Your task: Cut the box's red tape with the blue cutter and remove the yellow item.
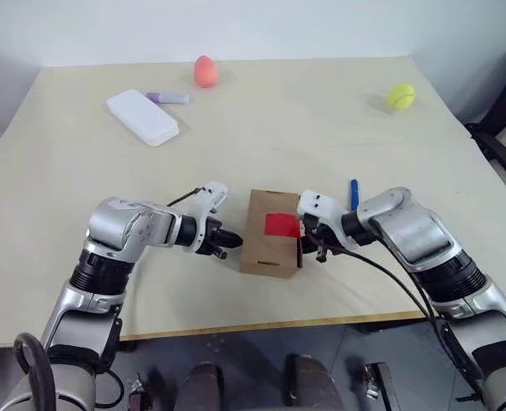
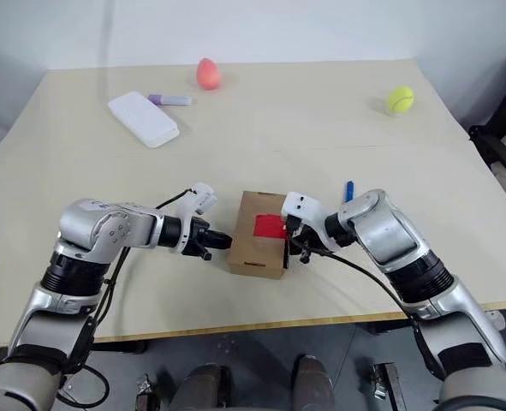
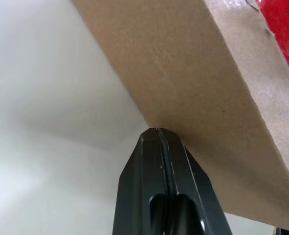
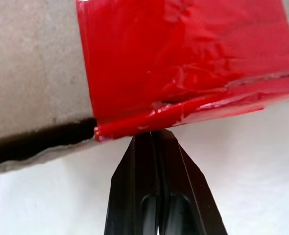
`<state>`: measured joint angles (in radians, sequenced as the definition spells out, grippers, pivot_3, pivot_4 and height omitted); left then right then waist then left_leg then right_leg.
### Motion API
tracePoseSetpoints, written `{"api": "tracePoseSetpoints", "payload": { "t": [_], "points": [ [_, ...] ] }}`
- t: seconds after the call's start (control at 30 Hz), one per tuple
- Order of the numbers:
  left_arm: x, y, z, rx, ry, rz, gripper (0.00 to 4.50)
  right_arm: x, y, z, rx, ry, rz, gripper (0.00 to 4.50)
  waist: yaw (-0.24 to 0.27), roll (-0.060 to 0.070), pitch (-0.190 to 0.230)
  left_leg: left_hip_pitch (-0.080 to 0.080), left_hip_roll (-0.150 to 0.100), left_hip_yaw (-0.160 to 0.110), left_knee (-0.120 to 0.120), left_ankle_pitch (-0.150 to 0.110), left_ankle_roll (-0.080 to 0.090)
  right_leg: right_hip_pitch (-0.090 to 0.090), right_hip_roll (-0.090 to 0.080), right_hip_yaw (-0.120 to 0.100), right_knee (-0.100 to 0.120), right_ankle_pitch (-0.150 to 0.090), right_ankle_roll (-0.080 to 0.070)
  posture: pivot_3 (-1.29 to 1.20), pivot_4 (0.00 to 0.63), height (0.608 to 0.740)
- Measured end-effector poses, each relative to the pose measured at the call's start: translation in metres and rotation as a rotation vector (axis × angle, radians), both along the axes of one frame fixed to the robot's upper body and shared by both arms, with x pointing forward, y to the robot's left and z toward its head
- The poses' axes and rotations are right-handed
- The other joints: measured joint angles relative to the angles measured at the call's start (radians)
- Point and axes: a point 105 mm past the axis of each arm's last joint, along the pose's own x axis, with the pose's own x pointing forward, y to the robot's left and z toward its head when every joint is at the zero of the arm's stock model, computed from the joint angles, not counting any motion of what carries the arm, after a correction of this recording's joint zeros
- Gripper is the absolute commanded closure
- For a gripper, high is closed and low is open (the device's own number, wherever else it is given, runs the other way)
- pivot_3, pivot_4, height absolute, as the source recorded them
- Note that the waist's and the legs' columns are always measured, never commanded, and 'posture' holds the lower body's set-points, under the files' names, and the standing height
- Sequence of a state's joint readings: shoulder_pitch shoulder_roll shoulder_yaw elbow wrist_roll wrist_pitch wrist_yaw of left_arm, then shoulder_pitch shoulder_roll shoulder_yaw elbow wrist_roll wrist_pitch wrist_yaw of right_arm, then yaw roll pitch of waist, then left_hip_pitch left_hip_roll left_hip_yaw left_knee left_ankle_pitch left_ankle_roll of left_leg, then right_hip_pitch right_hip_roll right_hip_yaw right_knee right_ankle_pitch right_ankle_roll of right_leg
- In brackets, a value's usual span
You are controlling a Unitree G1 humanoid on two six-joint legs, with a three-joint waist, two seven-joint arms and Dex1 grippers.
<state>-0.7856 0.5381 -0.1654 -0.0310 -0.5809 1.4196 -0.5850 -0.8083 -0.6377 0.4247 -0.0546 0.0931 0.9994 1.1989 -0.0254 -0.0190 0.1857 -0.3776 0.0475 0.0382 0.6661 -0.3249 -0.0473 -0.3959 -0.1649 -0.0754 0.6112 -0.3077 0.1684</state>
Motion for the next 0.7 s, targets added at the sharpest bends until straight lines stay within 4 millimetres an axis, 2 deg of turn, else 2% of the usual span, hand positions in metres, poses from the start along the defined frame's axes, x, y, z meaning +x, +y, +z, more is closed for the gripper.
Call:
{"api": "tracePoseSetpoints", "payload": {
  "t": [0.13, 0.23, 0.33, 0.4, 0.53, 0.7],
  "points": [
    [-0.001, 0.007, 0.0, 0.02, -0.003, 0.011, 4.5, 0.0, 0.007, 0.0, 0.01, -0.011, -0.011, 4.46, 0.0, 0.0, 0.0, 0.0, 0.0, 0.0, 0.0, 0.0, 0.0, 0.0, 0.0, 0.0, 0.001, 0.0, 0.0, 0.0, 0.15, 0.74],
    [0.002, 0.013, 0.003, 0.022, -0.011, 0.02, 4.5, 0.012, 0.003, 0.005, -0.023, -0.107, -0.076, 4.46, 0.0, 0.0, 0.0, 0.0, 0.0, 0.0, 0.0, 0.0, 0.0, 0.0, 0.0, 0.0, 0.001, 0.0, 0.0, 0.0, 0.15, 0.74],
    [0.007, 0.027, 0.016, 0.038, -0.038, 0.035, 4.5, 0.03, -0.012, 0.023, -0.032, -0.226, -0.213, 3.93, 0.0, 0.0, 0.0, 0.0, 0.0, 0.0, 0.0, 0.0, 0.0, -0.001, 0.0, 0.0, 0.001, 0.0, 0.0, 0.0, 0.15, 0.74],
    [0.01, 0.033, 0.028, 0.032, -0.062, 0.034, 4.5, 0.034, -0.026, 0.036, -0.018, -0.259, -0.299, 3.27, 0.003, 0.0, 0.0, 0.0, 0.0, 0.0, -0.001, 0.0, 0.0, -0.001, 0.0, 0.0, 0.001, 0.0, 0.0, 0.0, 0.15, 0.74],
    [0.012, 0.032, 0.035, -0.007, -0.059, 0.013, 4.5, 0.033, -0.036, 0.054, 0.016, -0.312, -0.395, 1.86, 0.004, 0.0, 0.0, 0.0, 0.0, 0.0, -0.001, 0.0, 0.0, -0.001, 0.0, 0.0, 0.001, 0.0, 0.0, 0.0, 0.15, 0.74],
    [0.011, 0.004, 0.062, -0.115, -0.106, -0.083, 4.5, 0.026, -0.042, 0.079, 0.162, -0.314, -0.54, 0.08, 0.012, 0.0, 0.0, -0.001, 0.0, 0.0, -0.001, 0.0, 0.0, -0.001, 0.0, 0.0, 0.001, 0.0, 0.0, 0.0, 0.15, 0.74]
  ]
}}
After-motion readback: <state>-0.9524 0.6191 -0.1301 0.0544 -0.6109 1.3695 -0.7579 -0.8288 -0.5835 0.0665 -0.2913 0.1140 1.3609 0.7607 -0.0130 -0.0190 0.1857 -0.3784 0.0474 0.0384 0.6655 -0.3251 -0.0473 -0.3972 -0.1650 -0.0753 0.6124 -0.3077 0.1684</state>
